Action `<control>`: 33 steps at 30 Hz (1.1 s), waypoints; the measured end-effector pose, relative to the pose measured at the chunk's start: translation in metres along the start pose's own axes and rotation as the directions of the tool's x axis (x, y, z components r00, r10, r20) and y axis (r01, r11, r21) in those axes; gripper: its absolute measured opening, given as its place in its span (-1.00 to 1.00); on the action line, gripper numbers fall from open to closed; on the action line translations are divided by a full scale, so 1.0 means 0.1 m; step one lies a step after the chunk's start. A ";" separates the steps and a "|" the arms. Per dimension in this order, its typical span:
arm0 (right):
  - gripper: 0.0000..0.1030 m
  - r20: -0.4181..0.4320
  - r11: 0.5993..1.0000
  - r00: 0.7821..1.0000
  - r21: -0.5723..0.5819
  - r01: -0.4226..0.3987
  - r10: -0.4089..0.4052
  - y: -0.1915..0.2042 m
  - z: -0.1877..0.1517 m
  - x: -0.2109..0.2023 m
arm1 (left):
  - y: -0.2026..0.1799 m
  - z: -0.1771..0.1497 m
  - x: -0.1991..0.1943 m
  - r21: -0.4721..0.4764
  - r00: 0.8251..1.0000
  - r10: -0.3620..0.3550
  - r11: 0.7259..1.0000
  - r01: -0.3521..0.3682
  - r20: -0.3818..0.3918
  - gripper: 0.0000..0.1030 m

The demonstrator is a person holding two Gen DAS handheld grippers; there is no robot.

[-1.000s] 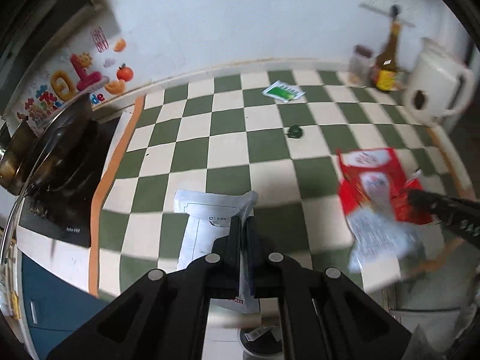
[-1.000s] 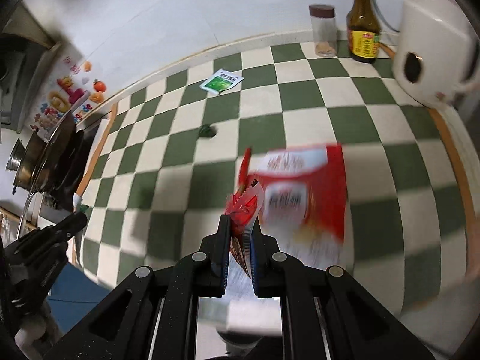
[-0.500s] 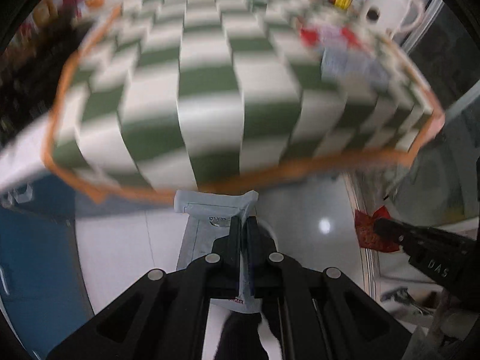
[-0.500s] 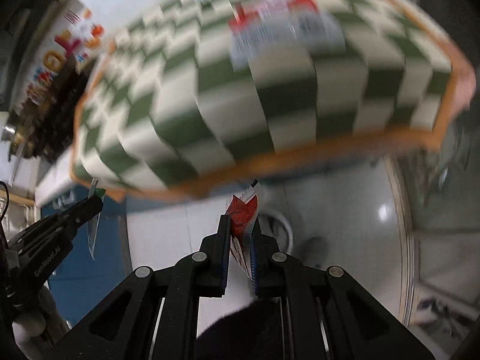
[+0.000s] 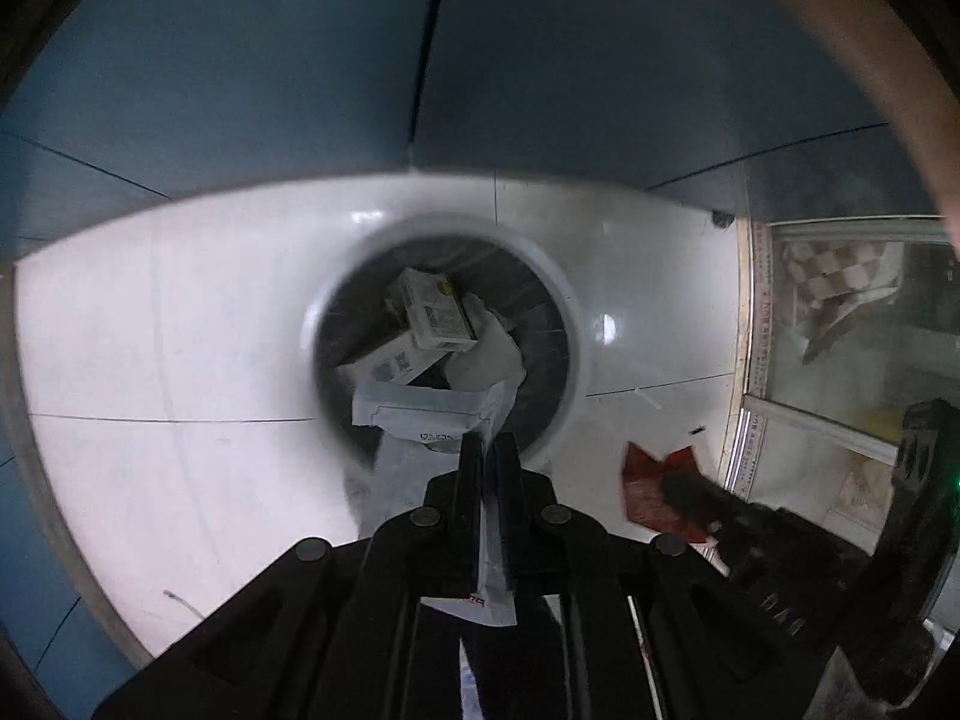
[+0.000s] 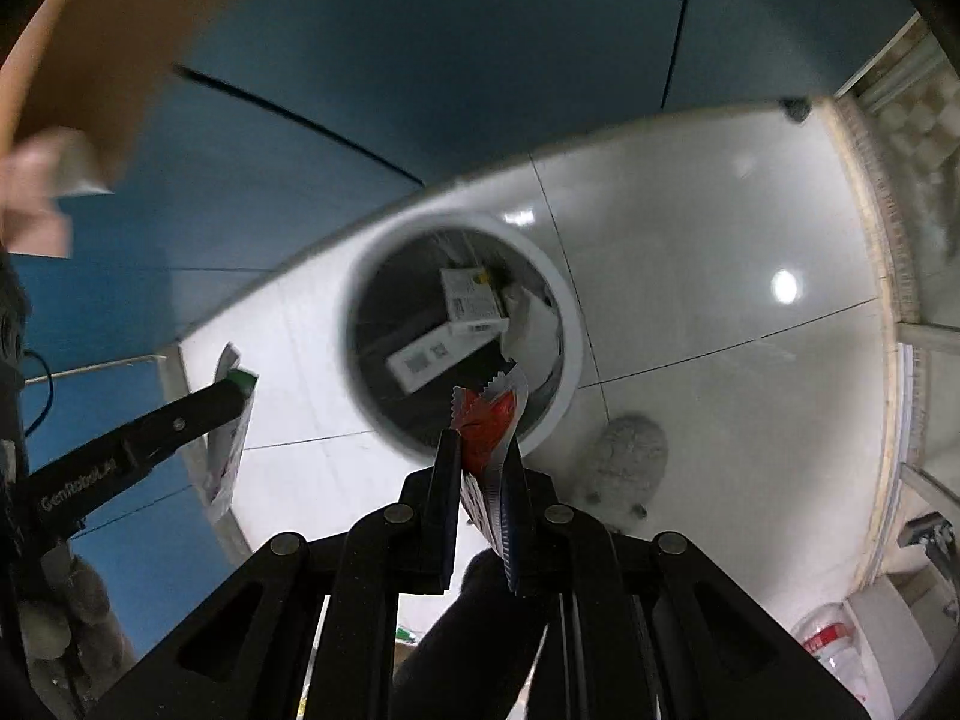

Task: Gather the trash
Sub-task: 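Open both tools to drop the sachets into the bin, then raise both empty tools back up to the counter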

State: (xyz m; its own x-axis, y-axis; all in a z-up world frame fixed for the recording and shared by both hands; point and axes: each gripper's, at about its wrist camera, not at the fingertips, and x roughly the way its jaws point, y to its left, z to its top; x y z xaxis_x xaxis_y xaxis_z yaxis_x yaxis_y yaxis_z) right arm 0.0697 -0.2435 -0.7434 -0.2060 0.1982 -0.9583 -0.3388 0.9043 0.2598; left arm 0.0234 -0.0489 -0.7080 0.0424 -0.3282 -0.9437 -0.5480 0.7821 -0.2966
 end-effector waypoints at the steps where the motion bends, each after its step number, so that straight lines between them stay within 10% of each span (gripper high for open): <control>1: -0.77 -0.010 1.000 1.000 0.002 -0.008 0.008 -0.04 0.03 0.20 | 0.00 0.05 0.18 0.006 1.000 0.004 1.000 -0.004 -0.011 -0.89; 7: -0.74 -0.053 1.000 0.998 0.000 -0.018 0.018 -0.14 0.22 0.96 | 0.11 0.18 0.67 0.020 0.997 0.067 0.998 -0.066 -0.039 -0.80; 10: -0.49 -0.063 0.999 0.997 -0.022 0.033 -0.034 -0.12 0.28 1.10 | 0.24 0.17 0.59 0.022 0.992 0.122 0.992 -0.122 0.022 0.08; 12: 0.23 -0.058 0.998 0.996 -0.026 0.059 -0.060 -0.12 0.31 1.10 | 0.31 0.15 0.48 0.009 0.983 0.166 0.986 -0.168 0.074 0.90; 16: 0.99 -0.035 0.989 0.989 -0.043 0.142 -0.144 -0.08 0.27 0.97 | 0.40 0.06 0.31 0.000 0.963 0.245 0.969 -0.247 0.110 1.00; 20: 1.00 0.001 0.974 0.975 -0.049 0.221 -0.221 0.03 0.15 0.65 | 0.42 -0.13 -0.02 -0.008 0.937 0.317 0.948 -0.319 0.150 1.00; 33: 1.00 0.120 0.957 0.960 -0.112 0.266 -0.253 0.54 -0.32 -1.31 | -0.01 -0.89 -1.64 -0.013 0.934 0.310 0.950 -0.312 0.176 1.00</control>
State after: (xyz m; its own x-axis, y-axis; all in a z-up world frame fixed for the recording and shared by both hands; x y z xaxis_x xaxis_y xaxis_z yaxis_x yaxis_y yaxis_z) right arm 0.0491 -0.2331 -0.6006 -0.0023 0.0072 -1.0000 -0.4821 0.8761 0.0074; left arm -0.0576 -0.0435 -0.5395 0.0169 0.0286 -0.9994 -0.5446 0.8385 0.0148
